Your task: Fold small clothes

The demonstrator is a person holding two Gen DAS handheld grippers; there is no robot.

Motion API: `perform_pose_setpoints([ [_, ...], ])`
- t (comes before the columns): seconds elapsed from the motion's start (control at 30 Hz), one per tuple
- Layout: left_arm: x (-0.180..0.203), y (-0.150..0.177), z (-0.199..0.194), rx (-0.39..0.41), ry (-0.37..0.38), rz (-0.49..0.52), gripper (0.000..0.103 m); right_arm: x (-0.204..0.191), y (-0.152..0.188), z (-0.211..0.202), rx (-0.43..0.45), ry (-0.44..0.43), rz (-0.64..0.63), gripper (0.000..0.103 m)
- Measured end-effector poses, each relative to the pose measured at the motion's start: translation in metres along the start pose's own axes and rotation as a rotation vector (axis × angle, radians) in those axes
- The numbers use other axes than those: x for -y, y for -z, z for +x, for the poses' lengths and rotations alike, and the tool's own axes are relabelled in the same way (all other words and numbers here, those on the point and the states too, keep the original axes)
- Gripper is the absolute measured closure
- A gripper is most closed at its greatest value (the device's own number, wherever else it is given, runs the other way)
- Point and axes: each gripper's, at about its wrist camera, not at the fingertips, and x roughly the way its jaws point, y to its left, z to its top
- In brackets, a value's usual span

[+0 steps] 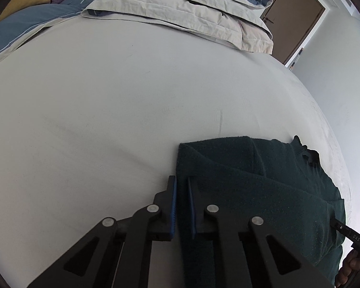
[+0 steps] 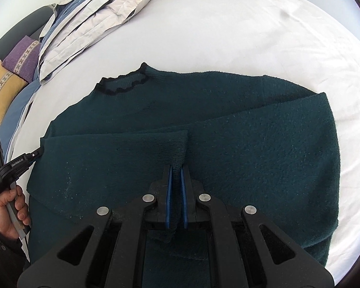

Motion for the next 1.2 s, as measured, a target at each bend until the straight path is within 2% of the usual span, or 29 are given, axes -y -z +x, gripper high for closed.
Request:
perform_pose_setpoints([
  [0.3, 0.005, 0.001, -0.008, 0.024, -0.033, 0.019, 0.093, -0.002, -0.002, 0.005, 0.023, 0.021, 0.001, 0.098],
  [0.47, 0.020, -0.009, -0.030, 0.097, -0.050, 0.060, 0.093, -0.010, -0.001, -0.003, 0.035, 0.041, -0.032, 0.098],
  [0.53, 0.025, -0.013, -0.024, 0.087, -0.052, 0.089, 0.093, -0.012, -0.001, -0.003, 0.034, 0.048, -0.042, 0.098],
  [0.63, 0.022, -0.013, 0.005, 0.013, -0.070, 0.119, 0.093, -0.006, 0.000, 0.000, 0.029, 0.039, -0.031, 0.098],
  [0.77, 0.022, -0.014, 0.008, 0.025, -0.080, 0.163, 0.095, 0.003, -0.001, 0.003, 0.031, 0.005, 0.013, 0.098],
  [0.83, 0.017, -0.015, 0.002, 0.025, -0.069, 0.141, 0.095, 0.005, -0.001, 0.001, 0.035, -0.011, 0.036, 0.097],
  [0.9, 0.007, -0.013, -0.013, 0.038, -0.045, 0.101, 0.094, 0.007, 0.001, -0.005, 0.041, -0.043, 0.066, 0.093],
  [0.97, 0.003, -0.005, -0.030, 0.047, -0.018, 0.108, 0.094, 0.007, 0.005, -0.015, 0.056, -0.098, 0.079, 0.091],
  [1.0, 0.004, 0.000, -0.037, 0.045, -0.006, 0.130, 0.094, 0.007, 0.008, -0.021, 0.073, -0.113, 0.080, 0.087],
  [1.13, 0.017, 0.025, -0.062, 0.061, -0.024, 0.254, 0.090, 0.000, 0.020, -0.039, 0.110, -0.128, 0.071, 0.059],
  [1.2, 0.028, 0.040, -0.067, 0.066, -0.041, 0.331, 0.090, -0.008, 0.024, -0.040, 0.093, -0.126, 0.047, 0.059],
])
